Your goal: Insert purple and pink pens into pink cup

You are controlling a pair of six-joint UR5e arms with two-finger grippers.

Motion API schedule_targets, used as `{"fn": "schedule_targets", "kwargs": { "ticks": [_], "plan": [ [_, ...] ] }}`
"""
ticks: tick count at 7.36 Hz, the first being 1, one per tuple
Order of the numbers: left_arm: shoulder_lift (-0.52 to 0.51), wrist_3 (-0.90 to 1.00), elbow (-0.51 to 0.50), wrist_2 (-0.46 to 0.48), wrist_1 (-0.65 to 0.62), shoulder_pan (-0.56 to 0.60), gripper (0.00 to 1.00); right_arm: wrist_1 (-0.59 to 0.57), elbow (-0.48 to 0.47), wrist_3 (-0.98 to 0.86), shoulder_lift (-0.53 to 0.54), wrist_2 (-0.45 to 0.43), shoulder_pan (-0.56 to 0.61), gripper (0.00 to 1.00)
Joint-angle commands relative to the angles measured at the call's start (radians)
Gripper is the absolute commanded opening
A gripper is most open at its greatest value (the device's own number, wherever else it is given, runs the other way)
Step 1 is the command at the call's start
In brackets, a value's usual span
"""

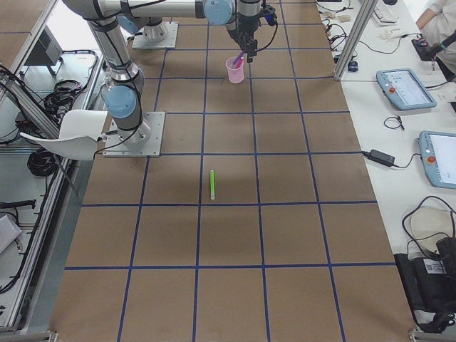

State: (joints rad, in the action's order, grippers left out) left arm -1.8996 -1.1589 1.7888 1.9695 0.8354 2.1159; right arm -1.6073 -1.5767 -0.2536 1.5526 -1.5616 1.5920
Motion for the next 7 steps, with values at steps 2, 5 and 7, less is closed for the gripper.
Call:
{"fn": "schedule_targets", "kwargs": {
  "ticks": [2, 5, 7],
  "plan": [
    [-0.004, -0.001, -0.015, -0.007, 0.001, 0.013, 1.0, 0.0, 0.0, -0.001, 0.0, 0.001, 0.0, 1.0],
    [0.039, 0.449, -0.048, -0.196, 0.024, -0.095, 1.0, -0.002, 0.001, -0.001, 0.0, 0.002, -0.001, 1.0],
    [0.076, 0.871, -0.048, -0.311, 0.147, -0.291, 1.0, 0.015, 0.009, 0.016, 0.001, -0.005, 0.0, 1.0]
  ]
}}
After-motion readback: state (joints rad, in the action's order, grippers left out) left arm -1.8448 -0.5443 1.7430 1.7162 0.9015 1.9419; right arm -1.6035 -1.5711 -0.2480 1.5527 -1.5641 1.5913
